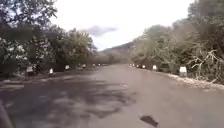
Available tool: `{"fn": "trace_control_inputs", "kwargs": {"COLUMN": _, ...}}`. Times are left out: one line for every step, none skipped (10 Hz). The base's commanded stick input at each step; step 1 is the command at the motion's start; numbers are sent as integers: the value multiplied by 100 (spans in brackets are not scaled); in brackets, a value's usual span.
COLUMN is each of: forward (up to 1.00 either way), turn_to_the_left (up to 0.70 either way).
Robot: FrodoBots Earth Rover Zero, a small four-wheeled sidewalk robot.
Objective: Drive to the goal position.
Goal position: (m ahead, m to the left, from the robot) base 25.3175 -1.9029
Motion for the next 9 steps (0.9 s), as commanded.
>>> {"fn": "trace_control_inputs", "kwargs": {"forward": 100, "turn_to_the_left": 0}}
{"fn": "trace_control_inputs", "kwargs": {"forward": 100, "turn_to_the_left": 0}}
{"fn": "trace_control_inputs", "kwargs": {"forward": 100, "turn_to_the_left": 0}}
{"fn": "trace_control_inputs", "kwargs": {"forward": 100, "turn_to_the_left": 0}}
{"fn": "trace_control_inputs", "kwargs": {"forward": 100, "turn_to_the_left": 0}}
{"fn": "trace_control_inputs", "kwargs": {"forward": 100, "turn_to_the_left": 0}}
{"fn": "trace_control_inputs", "kwargs": {"forward": 100, "turn_to_the_left": 0}}
{"fn": "trace_control_inputs", "kwargs": {"forward": 100, "turn_to_the_left": 0}}
{"fn": "trace_control_inputs", "kwargs": {"forward": 100, "turn_to_the_left": 0}}
